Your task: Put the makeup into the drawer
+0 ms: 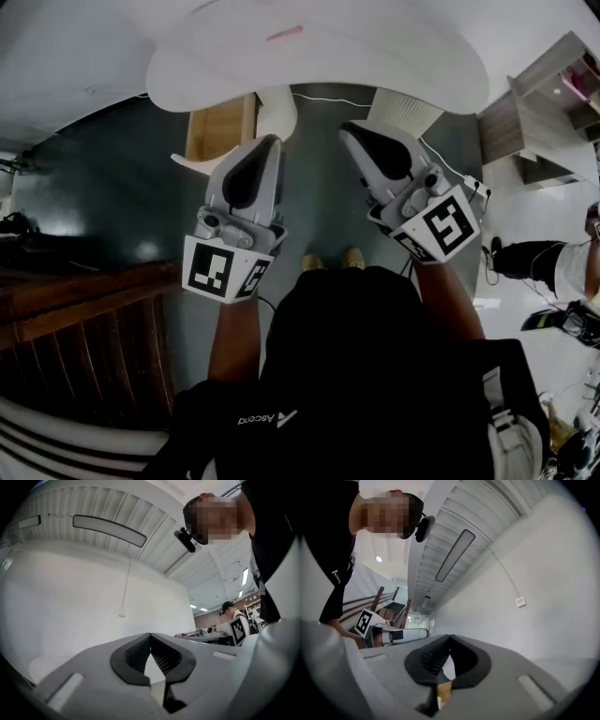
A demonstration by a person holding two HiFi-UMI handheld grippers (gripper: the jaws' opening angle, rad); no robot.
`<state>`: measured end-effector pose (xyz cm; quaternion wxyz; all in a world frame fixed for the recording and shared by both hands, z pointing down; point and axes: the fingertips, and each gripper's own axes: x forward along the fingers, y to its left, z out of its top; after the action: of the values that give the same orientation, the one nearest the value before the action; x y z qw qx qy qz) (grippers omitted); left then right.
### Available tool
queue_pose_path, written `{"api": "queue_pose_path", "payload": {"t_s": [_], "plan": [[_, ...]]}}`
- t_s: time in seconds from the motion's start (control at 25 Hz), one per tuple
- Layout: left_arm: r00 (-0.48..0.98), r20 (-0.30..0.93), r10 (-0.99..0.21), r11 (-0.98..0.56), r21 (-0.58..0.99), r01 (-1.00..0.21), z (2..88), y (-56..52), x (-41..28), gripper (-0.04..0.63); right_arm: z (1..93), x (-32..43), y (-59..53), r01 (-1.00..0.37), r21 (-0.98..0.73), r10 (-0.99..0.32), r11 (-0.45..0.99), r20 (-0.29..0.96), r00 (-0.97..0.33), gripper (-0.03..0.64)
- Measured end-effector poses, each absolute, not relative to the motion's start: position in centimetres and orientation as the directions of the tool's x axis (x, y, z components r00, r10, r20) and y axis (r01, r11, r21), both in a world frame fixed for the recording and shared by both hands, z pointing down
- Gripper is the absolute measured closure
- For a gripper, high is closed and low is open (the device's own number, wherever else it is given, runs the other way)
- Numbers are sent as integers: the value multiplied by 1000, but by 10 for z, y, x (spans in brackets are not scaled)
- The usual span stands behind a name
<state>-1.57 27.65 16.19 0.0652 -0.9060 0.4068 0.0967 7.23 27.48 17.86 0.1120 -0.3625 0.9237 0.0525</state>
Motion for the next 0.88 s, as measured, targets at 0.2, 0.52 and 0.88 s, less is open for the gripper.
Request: {"api": "queue_pose_path", "payload": {"t_s": [0.2,0.52,0.88], "plan": [[647,-221,-730,-656,-42,-754,163,274,-7,584,182,84,275,-666,-1,-646,746,-246,-723,614],[615,-211,-760,-620,-49,-783,162,270,12,584,184,115,272,-662,6,-642,749,-237,-729,614],[595,-198,-779,-596,-62,-801,165,252,39,584,189,141,258,-632,10,-613,775,-236,-754,614]]}}
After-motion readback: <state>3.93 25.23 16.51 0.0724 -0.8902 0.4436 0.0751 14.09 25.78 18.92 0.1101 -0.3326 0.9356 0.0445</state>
